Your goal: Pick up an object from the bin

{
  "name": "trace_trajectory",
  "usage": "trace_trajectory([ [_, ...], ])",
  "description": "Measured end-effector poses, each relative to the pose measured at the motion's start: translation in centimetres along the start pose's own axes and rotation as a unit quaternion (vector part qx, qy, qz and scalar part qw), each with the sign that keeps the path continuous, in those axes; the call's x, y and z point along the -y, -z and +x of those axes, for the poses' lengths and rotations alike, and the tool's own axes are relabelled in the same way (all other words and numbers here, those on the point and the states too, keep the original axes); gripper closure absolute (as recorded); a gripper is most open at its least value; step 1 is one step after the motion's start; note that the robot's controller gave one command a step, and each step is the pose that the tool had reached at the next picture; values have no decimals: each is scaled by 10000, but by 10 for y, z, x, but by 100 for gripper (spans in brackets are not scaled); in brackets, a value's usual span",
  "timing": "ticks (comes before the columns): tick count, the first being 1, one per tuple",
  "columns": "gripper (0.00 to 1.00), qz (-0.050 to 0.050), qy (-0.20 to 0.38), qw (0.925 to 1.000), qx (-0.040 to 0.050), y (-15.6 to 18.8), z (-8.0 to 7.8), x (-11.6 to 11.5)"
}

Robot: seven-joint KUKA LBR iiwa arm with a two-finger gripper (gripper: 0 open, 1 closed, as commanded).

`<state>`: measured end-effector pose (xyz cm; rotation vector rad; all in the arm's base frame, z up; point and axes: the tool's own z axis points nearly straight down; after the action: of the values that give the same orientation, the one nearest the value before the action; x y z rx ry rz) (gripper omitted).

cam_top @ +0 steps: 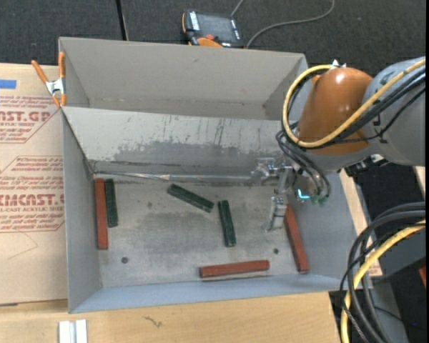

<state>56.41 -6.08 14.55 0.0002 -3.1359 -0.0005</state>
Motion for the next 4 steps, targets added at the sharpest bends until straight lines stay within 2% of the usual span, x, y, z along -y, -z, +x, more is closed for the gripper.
trace_trajectory([
  [1,0,-1,949,9955,21,-76,-11,-58],
  [2,0,4,1803,9836,46,-75,-19,-102],
  [3,100,3,1798,9837,47,-72,-19,-101],
  [4,100,17,3643,9313,46,34,30,-69],
])
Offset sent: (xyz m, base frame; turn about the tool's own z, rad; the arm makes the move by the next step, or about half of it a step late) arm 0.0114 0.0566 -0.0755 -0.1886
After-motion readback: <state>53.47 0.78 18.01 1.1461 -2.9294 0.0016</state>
